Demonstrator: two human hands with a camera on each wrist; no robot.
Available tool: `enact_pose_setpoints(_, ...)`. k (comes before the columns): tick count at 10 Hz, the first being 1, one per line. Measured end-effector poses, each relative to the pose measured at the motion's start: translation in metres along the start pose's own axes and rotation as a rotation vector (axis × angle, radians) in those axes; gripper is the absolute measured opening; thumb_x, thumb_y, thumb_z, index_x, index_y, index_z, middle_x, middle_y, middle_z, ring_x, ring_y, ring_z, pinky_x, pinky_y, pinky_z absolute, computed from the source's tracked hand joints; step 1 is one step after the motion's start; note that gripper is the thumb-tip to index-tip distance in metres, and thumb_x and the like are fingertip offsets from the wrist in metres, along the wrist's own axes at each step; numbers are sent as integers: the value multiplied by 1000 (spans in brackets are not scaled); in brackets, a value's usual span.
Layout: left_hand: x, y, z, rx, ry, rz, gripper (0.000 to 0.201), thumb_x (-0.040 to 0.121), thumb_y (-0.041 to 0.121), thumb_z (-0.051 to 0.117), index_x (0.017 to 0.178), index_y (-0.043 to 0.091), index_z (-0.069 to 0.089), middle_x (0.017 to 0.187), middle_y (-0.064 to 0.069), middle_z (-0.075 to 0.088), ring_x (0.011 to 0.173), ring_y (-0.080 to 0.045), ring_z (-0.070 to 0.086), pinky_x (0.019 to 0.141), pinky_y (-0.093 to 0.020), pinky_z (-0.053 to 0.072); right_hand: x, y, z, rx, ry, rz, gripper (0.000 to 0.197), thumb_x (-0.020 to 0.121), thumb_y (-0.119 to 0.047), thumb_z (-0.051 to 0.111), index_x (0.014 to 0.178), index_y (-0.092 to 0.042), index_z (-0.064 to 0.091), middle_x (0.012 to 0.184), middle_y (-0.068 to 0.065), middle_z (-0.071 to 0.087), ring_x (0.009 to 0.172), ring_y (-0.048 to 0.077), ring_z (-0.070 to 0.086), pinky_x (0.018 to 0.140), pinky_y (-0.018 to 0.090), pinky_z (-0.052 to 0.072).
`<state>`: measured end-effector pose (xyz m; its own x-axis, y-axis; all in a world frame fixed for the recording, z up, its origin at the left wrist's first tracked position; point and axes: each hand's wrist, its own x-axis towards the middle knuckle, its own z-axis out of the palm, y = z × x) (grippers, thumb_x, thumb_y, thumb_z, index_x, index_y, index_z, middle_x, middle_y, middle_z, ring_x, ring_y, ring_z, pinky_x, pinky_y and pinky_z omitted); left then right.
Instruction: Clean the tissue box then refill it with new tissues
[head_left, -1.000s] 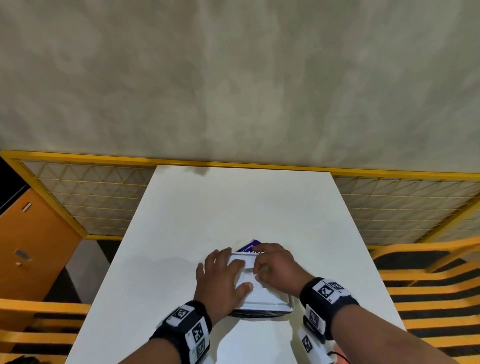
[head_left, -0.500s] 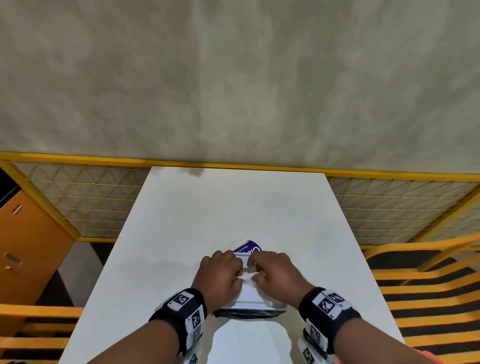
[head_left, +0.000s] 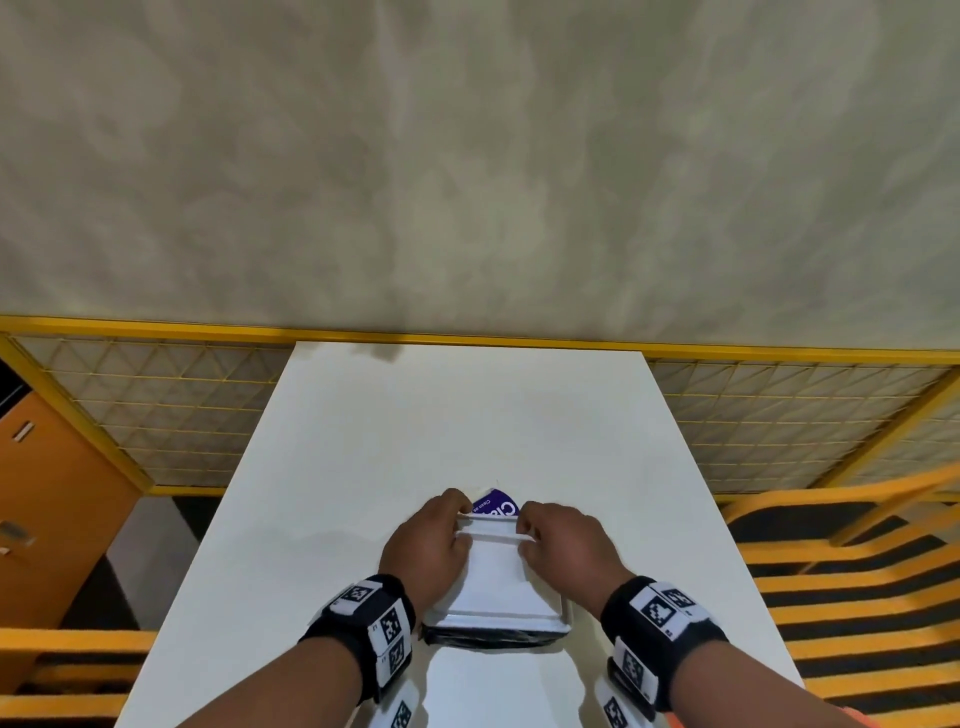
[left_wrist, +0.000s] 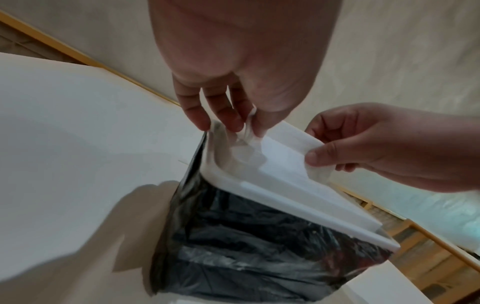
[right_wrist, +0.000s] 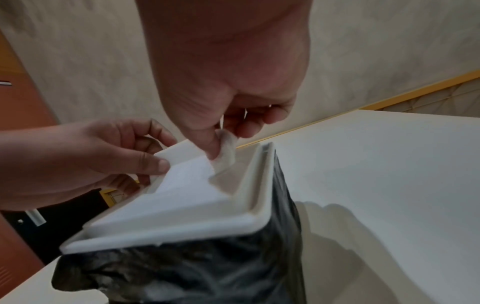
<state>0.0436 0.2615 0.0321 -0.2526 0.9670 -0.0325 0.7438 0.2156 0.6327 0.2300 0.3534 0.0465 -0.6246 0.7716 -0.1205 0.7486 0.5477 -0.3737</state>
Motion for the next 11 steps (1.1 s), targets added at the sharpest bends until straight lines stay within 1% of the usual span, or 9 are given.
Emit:
enact_pose_setpoints(2,-4,-3,2,-29,40,-28,29,94,29,56,123,28,51,117,8,55,98,-17,60,81,-32,49,3,-1,11,117,158,75,30,86,-46,57,113,-33,56,102,-10,58,94,14,56,78,32,47)
enact_pose_setpoints(3,-14,-7,-6,-163,139,-81,43,93,37,63,132,28,46,118,7,47,98,-15,58,78,-24,46,-10,11,6,461,315,249,40,88,-47,62,124,-32,53,109,-5,55,99,11,56,85,33,49)
enact_pose_setpoints(4,-31,-15,-12,-358,71,-333,60,85,48,72,131,28,40,121,0,49,101,-10,57,72,-13,40,-37,26,7,707,132,498,32,90,-45,62,117,-29,55,104,-1,62,92,13,63,81,33,53)
enact_pose_setpoints(5,-48,-26,-4,-382,-215,-364,64,73,48,84,120,25,46,111,6,65,90,6,65,67,-8,44,-57,30,22,819,-61,577,19,87,-38,68,100,-24,67,88,2,71,74,14,66,64,34,58)
enact_pose_setpoints(6,-47,-25,3,-329,-238,-274,56,75,41,84,119,29,51,102,9,66,76,9,64,60,-10,47,-55,30,30,824,2,568,22,87,-30,69,106,-20,67,90,5,69,79,18,68,59,30,59)
enact_pose_setpoints(7,-25,-24,3,-324,-151,-262,55,77,37,82,124,29,54,97,10,62,75,1,62,55,-14,47,-39,26,25,857,90,564,19,90,-26,66,108,-22,63,95,3,66,86,22,67,65,33,59)
enact_pose_setpoints(9,8,-42,13,-333,-180,-287,59,80,40,79,130,19,56,110,6,67,92,-4,66,68,-10,48,-8,33,26,737,69,475,17,94,-37,56,107,-28,61,94,-7,66,87,13,64,85,42,56)
enact_pose_setpoints(10,2,-38,15,-366,-164,-305,62,80,45,77,134,26,51,118,4,63,97,-2,63,79,-13,51,-9,36,30,763,28,484,19,95,-38,56,110,-29,61,100,-5,67,91,14,63,89,43,55)
enact_pose_setpoints(11,-12,-36,16,-457,-105,-359,85,81,45,77,148,26,27,128,5,46,123,-12,51,102,-26,44,-19,45,27,842,66,529,28,94,-45,56,120,-37,56,113,-4,64,104,16,62,95,42,50)
